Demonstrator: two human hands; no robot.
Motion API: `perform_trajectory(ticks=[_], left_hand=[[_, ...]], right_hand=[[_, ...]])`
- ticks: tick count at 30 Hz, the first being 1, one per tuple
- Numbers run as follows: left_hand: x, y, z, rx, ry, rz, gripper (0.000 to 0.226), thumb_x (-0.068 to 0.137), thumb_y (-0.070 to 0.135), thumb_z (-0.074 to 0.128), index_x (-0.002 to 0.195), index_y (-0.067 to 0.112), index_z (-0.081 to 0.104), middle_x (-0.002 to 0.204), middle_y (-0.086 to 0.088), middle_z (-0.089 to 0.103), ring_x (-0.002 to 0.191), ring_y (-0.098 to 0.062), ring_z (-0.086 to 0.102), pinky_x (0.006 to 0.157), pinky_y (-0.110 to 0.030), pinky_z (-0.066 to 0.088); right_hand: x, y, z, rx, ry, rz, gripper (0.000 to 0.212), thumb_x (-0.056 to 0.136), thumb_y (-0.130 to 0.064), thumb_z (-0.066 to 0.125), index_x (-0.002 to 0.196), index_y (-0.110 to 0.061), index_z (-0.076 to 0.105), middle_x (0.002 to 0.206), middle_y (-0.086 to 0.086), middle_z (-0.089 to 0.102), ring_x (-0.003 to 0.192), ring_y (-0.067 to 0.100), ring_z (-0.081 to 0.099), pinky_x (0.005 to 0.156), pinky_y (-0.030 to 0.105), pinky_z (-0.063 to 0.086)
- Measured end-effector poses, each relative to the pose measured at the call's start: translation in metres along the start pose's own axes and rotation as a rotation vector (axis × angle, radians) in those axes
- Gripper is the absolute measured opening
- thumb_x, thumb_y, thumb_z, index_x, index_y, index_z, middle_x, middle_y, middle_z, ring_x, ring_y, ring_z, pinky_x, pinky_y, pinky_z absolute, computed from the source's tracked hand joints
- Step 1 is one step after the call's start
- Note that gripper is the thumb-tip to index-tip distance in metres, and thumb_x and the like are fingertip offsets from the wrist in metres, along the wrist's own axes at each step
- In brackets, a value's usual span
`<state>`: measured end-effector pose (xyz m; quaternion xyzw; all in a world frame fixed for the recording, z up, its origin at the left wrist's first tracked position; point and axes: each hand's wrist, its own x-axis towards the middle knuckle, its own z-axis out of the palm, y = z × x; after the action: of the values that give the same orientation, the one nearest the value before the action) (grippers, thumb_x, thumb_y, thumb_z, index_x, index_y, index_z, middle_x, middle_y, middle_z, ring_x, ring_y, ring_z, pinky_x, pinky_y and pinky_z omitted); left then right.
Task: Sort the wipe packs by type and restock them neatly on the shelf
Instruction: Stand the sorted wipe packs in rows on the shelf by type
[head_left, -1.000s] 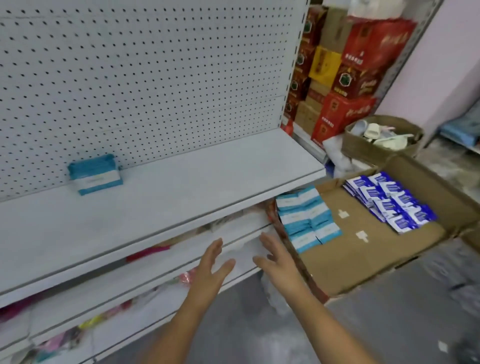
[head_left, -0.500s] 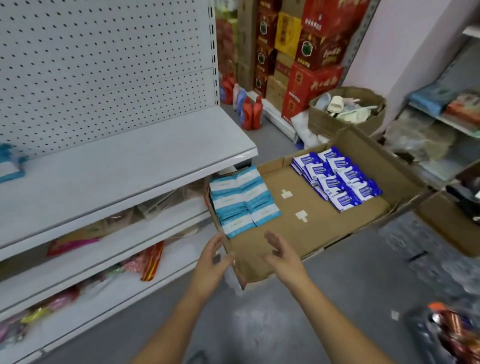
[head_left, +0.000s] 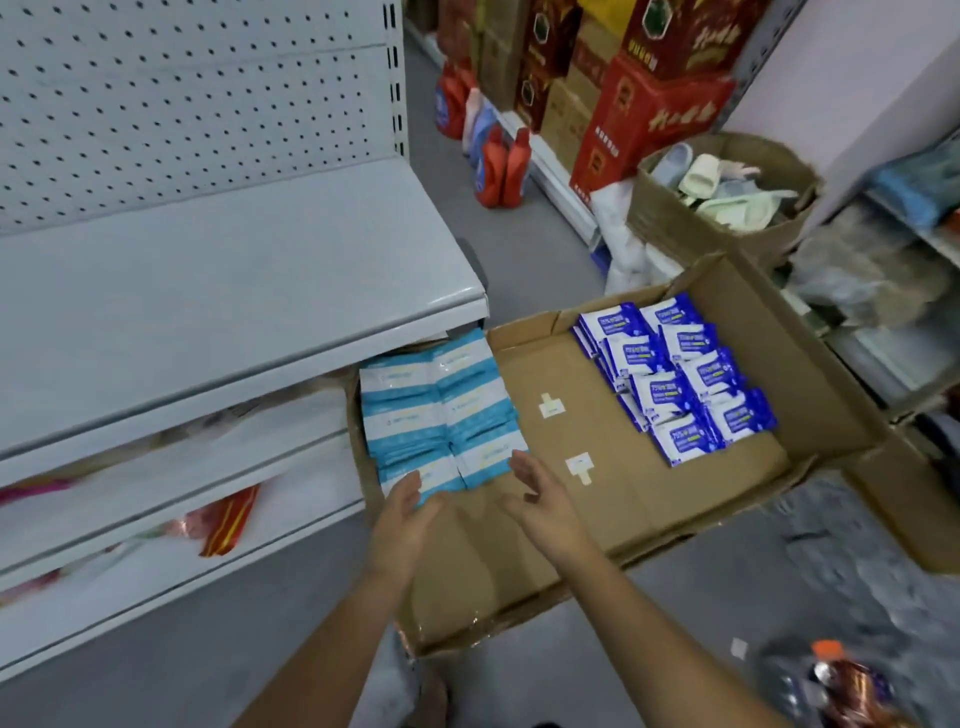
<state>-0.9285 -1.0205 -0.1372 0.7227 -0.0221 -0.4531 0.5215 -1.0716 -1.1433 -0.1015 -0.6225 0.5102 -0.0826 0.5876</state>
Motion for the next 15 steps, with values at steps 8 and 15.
perform_trajectory(ticks=[8,15], left_hand=[[0.051,-0.002,0.041,0.135,0.325,0.006,0.044,0.083,0.046,0.064,0.115,0.016,0.058,0.114,0.003,0.061,0.103,-0.018,0.06,0.094,-0.035,0.05],[0.096,-0.024,0.072,0.285,0.626,-0.214,0.076,0.088,0.047,0.066,0.148,0.013,0.036,0.144,-0.017,0.045,0.132,-0.039,0.044,0.108,-0.055,0.039]], right_hand=[[0.09,0.017,-0.029,-0.196,-0.038,0.1,0.049,0.083,-0.024,0.077,0.128,-0.02,0.057,0.113,-0.015,0.063,0.108,0.004,0.06,0.081,0.011,0.047],[0.163,0.044,-0.025,-0.46,-0.009,0.124,0.069,0.069,-0.057,0.074,0.125,-0.021,0.053,0.115,-0.003,0.06,0.111,0.021,0.059,0.093,0.038,0.051]])
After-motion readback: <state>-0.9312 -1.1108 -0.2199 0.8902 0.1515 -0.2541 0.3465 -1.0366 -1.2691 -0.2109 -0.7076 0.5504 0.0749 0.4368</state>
